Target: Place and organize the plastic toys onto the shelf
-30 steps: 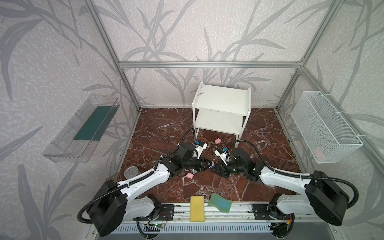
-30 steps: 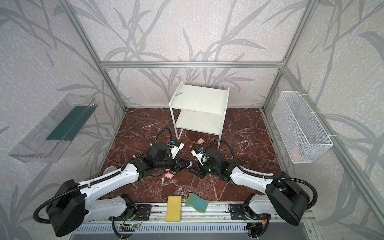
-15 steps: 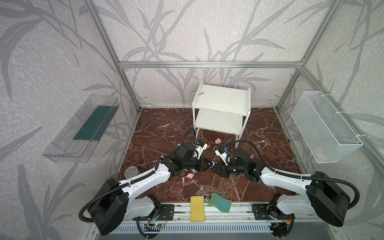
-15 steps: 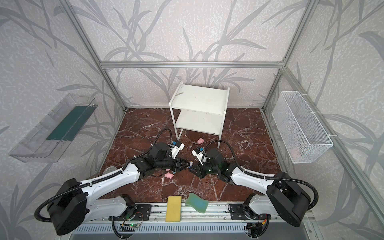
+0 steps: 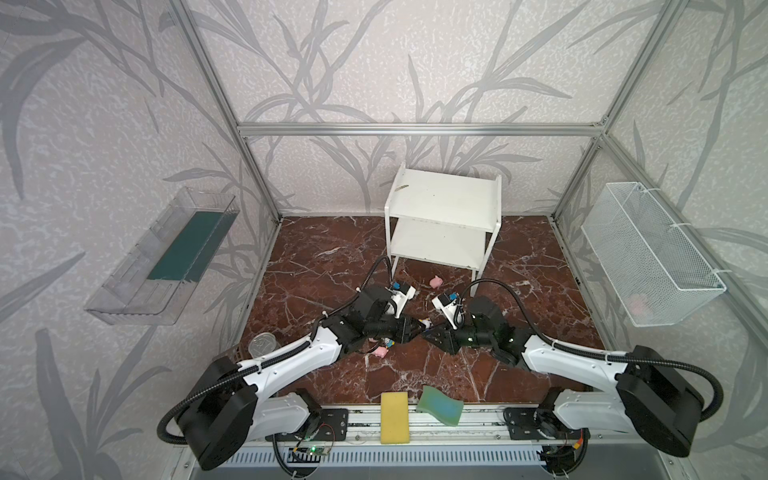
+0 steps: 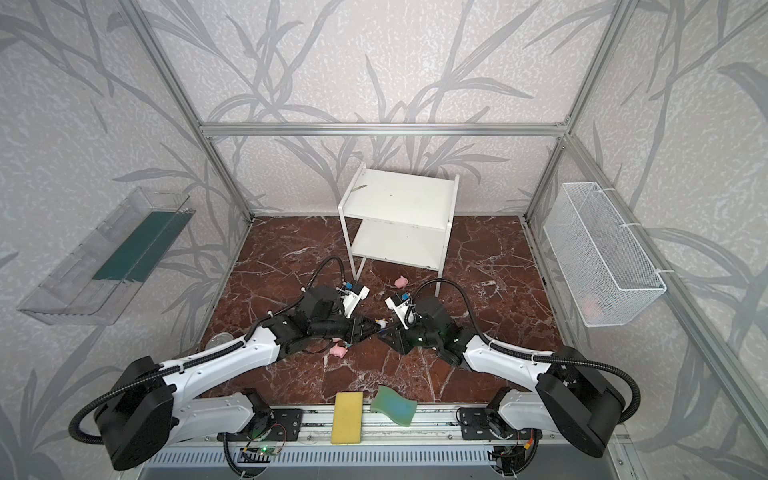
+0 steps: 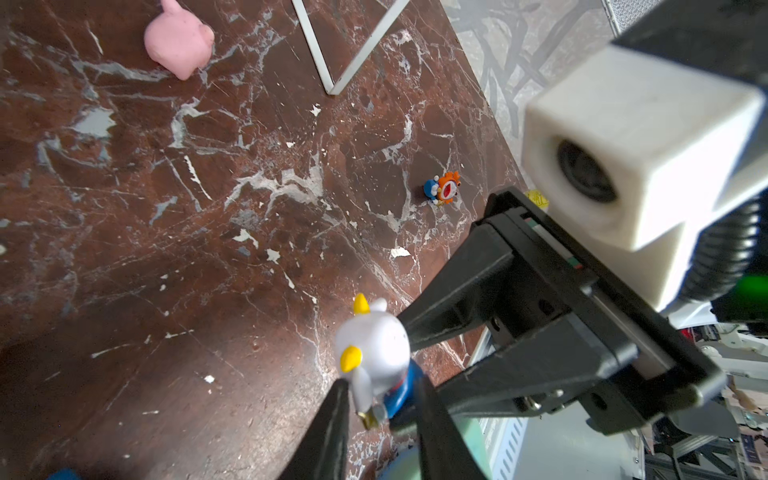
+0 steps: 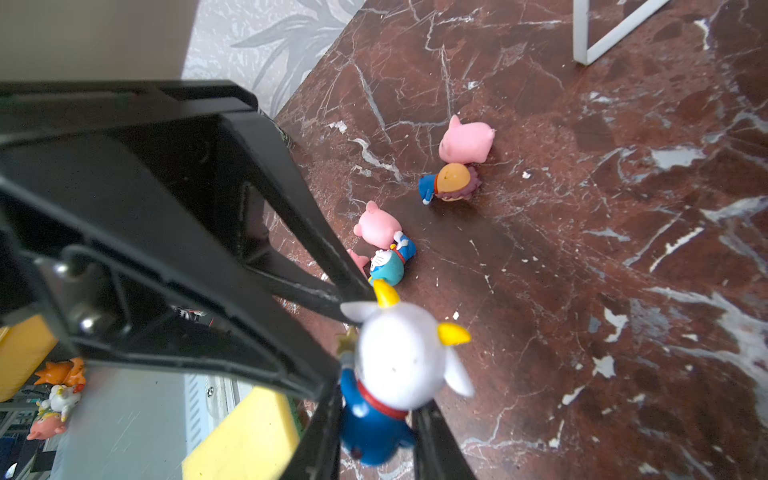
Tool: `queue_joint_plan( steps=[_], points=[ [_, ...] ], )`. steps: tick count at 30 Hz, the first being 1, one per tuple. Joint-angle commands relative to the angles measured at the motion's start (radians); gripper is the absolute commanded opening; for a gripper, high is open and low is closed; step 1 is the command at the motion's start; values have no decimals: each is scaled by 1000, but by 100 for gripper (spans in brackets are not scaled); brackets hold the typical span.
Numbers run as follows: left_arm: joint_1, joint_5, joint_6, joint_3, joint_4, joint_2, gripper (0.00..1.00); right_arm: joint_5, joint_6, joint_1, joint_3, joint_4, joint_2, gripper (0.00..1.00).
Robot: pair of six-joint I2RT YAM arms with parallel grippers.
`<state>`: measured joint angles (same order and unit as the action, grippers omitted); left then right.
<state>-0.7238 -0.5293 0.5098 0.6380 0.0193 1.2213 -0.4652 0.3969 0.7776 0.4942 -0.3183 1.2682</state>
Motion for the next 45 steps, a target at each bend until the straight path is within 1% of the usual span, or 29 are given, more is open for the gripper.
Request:
queue_joint_plan(
  steps=[1, 7, 10, 12, 16, 19, 21, 23, 25, 27, 29, 33, 36, 39, 43, 45],
  points=[
    [-4, -35, 3, -4, 47, 15, 23, -15, -3, -3, -9, -48, -10, 20],
    [-3, -40, 2, -2, 50, 23, 13, -20, -6, -3, -8, -56, 7, 20],
    [-3, -34, -4, 2, 39, 19, 7, -21, -6, -3, -5, -60, 20, 21],
    [-3, -10, -15, 13, 11, 19, 1, -20, -9, -3, -5, -62, 30, 23],
    [-2, 50, -45, 42, -66, 30, 0, -8, -9, -3, -12, -68, 52, 30],
    [-2, 100, -63, 68, -130, 47, 0, 9, -5, -3, -27, -76, 67, 43],
    [-4, 143, -78, 92, -182, 62, 0, 34, -3, -3, -38, -68, 64, 56],
    [-4, 194, -94, 116, -239, 78, 0, 63, -10, -6, -46, -32, 43, 63],
    [-3, 244, -108, 140, -285, 93, 0, 106, -21, -8, -53, 21, 6, 69],
    [-6, 303, -123, 171, -339, 117, 0, 176, -28, -11, -52, 104, -42, 73],
    [-12, 362, -135, 200, -381, 148, 0, 258, -31, -12, -41, 200, -86, 75],
    [-51, 515, -146, 279, -472, 233, 0, 433, 1, -13, -26, 372, -167, 76],
    [-105, 650, -126, 342, -528, 313, 0, 529, 26, -14, -27, 462, -239, 77],
    [-169, 791, -103, 395, -570, 376, 0, 599, 39, -14, -45, 503, -315, 77],
    [-239, 907, -89, 475, -628, 460, 0, 702, 66, -17, -54, 578, -427, 78],
    [-267, 937, -81, 517, -663, 507, 0, 741, 77, -20, -49, 624, -477, 78]
  ],
)
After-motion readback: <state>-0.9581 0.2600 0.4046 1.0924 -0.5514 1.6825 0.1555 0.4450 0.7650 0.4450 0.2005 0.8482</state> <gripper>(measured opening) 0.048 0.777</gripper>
